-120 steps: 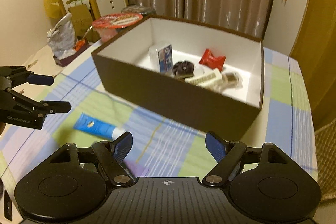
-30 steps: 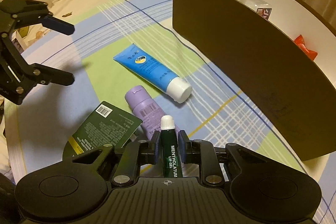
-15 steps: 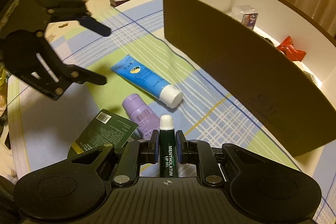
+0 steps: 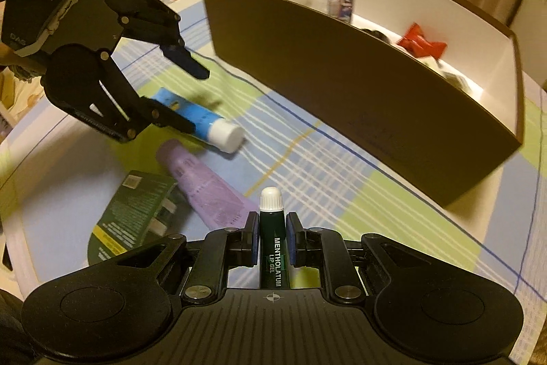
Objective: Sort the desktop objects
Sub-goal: 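Grasp the blue tube with the left tool while the right tool holds the lip gel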
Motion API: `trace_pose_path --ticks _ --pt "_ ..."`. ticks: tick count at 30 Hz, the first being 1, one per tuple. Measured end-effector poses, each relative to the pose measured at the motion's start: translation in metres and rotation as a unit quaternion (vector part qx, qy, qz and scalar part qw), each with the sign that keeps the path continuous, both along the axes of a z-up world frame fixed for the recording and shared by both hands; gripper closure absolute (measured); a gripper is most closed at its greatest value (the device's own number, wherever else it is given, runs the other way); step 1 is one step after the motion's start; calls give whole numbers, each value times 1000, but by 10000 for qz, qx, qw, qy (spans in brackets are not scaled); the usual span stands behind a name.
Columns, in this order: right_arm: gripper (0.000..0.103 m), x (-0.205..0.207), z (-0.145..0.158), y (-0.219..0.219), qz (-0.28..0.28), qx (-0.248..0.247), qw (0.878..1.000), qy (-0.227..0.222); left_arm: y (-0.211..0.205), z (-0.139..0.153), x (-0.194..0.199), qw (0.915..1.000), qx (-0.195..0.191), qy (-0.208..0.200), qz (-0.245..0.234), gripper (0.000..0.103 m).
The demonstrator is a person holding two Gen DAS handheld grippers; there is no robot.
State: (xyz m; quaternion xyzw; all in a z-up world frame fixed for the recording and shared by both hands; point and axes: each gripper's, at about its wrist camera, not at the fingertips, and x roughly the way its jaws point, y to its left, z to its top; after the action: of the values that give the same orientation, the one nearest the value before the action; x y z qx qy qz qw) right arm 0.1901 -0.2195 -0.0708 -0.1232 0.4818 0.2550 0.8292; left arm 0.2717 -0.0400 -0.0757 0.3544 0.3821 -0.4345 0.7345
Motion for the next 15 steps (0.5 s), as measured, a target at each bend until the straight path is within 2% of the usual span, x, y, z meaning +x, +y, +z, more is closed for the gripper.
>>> trace_pose_path --ticks 9,11,15 --pt "88 2 -2 -13 -204 15 9998 38 -18 -13 1 9982 273 162 -505 58" --pt "88 2 -3 -15 -235 17 9997 47 -20 -16 1 9979 292 214 -537 60" --pt "88 4 -4 -18 -287 21 9996 65 -23 -22 0 9974 352 282 -561 70"
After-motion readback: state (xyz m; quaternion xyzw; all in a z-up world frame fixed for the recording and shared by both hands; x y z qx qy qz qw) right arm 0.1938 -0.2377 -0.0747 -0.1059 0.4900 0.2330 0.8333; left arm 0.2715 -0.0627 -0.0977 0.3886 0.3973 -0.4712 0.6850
